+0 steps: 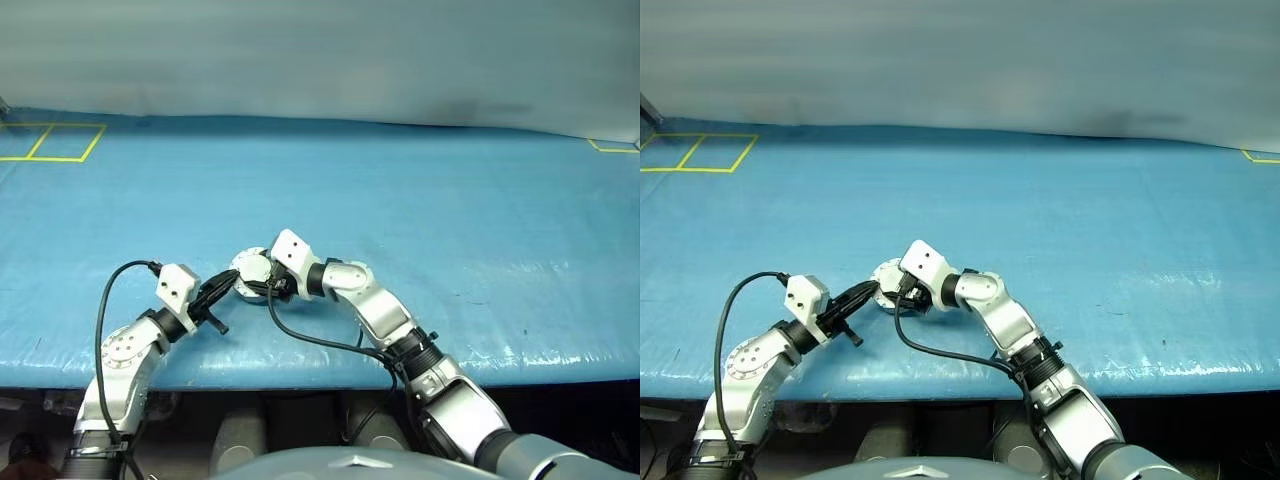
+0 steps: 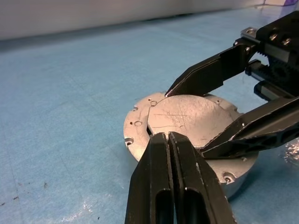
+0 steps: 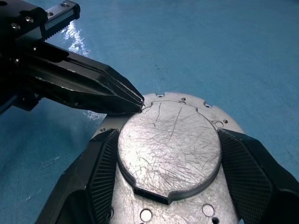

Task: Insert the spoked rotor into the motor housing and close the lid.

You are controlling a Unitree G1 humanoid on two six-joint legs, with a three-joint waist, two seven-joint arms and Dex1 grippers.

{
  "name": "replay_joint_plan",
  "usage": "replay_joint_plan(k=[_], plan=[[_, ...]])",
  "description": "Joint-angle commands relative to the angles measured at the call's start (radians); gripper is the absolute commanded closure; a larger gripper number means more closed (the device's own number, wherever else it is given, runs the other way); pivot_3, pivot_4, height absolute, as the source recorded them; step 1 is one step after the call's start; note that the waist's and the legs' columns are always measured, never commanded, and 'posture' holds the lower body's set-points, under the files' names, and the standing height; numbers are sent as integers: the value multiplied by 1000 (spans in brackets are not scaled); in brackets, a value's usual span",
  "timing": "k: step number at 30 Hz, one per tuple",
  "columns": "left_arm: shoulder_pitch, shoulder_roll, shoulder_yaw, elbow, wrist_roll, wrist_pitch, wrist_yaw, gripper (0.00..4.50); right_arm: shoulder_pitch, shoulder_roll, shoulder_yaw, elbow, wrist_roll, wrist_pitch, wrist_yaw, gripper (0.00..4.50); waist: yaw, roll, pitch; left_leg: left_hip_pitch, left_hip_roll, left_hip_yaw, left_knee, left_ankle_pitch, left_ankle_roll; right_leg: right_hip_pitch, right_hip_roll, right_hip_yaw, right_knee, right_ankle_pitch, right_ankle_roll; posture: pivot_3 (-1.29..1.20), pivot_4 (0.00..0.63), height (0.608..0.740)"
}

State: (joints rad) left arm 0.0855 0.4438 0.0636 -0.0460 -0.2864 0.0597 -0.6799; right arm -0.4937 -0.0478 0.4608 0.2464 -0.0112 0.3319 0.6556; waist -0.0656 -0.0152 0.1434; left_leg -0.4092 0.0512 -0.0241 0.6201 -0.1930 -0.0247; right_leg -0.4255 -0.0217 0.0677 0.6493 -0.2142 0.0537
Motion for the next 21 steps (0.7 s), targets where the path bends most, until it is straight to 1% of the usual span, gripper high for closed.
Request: replay_joint_plan(k=[1,8,12,16,17,21], plan=[[-22,-4,-19,9,6,26,-4,4461,34,-31,5,49,-38,51,-22,1479,1,0,-1,0,0,0,0,0,0,0,0,0,0,0,0,0,150,740],[-34,12,-37,16,22,68,-15,4461,36,-33,0,41,-36,55,-28,1479,5,3,-3,0,-1,0,1,0,0,0,-1,0,0,0,0,0,150,740],[-20,16,-34,12,24,63,-17,4461,44,-24,-24,18,6,72,-4,1479,5,3,-3,0,-1,0,1,0,0,0,-1,0,-1,0,0,0,150,740],[-11,13,-28,7,20,62,-11,4500,49,-27,-40,-30,13,93,-17,96,5,2,-4,0,-1,0,-1,0,0,0,-2,0,-2,0,0,0,150,740],[-10,9,-25,4,16,63,-9,4500,53,-30,-48,-53,18,94,-20,13,6,2,-4,0,-1,0,-1,0,0,0,-2,0,-2,0,0,0,150,740],[-4,3,-20,-8,4,59,-6,4500,94,-48,-95,-208,85,155,-1,13,7,2,-4,-2,-1,0,-2,0,0,0,-2,0,-2,0,0,0,150,740]])
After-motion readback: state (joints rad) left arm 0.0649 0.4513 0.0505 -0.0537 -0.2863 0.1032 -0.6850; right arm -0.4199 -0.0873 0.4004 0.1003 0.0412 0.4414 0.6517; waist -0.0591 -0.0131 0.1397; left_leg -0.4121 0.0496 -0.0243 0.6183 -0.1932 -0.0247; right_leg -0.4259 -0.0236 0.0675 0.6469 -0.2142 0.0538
